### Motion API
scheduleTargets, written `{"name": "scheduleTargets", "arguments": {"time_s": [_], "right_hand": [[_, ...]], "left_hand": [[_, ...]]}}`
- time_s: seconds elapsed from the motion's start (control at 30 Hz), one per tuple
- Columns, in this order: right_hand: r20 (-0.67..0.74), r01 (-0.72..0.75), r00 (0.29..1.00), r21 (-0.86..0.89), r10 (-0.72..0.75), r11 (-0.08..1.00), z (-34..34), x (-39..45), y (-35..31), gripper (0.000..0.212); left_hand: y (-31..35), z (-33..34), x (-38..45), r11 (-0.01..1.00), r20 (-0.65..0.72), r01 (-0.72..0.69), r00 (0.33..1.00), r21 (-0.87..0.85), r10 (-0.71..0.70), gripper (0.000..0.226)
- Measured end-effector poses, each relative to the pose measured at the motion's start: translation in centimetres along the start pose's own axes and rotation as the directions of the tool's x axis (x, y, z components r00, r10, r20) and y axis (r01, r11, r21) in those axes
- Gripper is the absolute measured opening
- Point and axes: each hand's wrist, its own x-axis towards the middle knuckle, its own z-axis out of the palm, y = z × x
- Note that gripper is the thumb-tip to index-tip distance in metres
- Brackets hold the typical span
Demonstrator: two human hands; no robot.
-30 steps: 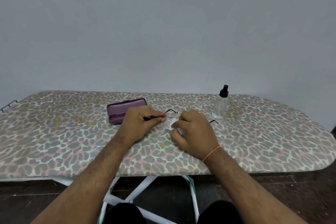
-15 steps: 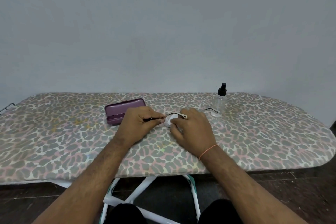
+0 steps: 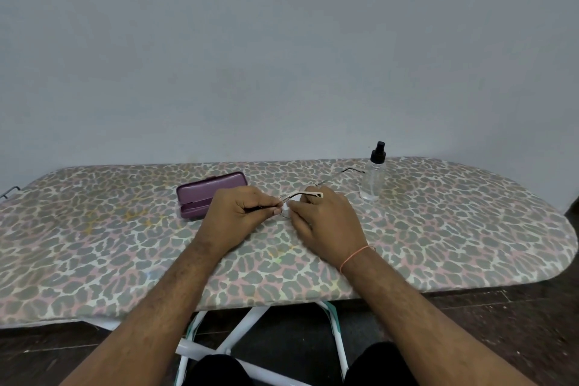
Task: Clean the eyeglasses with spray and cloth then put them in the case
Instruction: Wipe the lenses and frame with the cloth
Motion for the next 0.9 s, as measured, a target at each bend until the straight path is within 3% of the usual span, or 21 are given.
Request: {"name": "scheduleTargets", "arguments": {"time_s": [0.17, 0.43, 0.6, 0.77, 0.9], "right_hand": [[0.035, 0.017, 0.999, 0.129, -0.022, 0.991, -0.35, -0.26, 0.00, 0.028], [-0.006, -0.076, 0.997, -0.078, 0.076, 0.994, -0.20, 0.06, -0.18, 0.037], [0.051, -0.006, 0.999, 0.115, 0.000, 0.993, 0.03, 0.34, -0.06, 0.026], [0.004, -0.018, 1.000, 0.242, 0.018, 0.970, -0.56, -0.14, -0.31, 0.022], [0.023, -0.078, 0.997, 0.094, 0.076, 0.993, -0.55, -0.33, -0.21, 0.032]], "left_hand": [[-0.07, 0.02, 0.03, 1.000, 0.010, 0.001, 1.000, 0.002, -0.001, 0.021], [0.18, 0.15, 0.09, 1.000, 0.029, 0.002, 1.000, 0.011, -0.002, 0.018], [0.05, 0.17, 0.05, 0.999, 0.055, -0.034, 0.998, 0.024, 0.033, 0.019], [0.09, 0.06, 0.07, 0.999, 0.046, -0.030, 0.999, 0.037, 0.028, 0.018], [0.01, -0.05, 0.07, 0.999, 0.036, -0.030, 0.999, 0.035, 0.028, 0.018]]}}
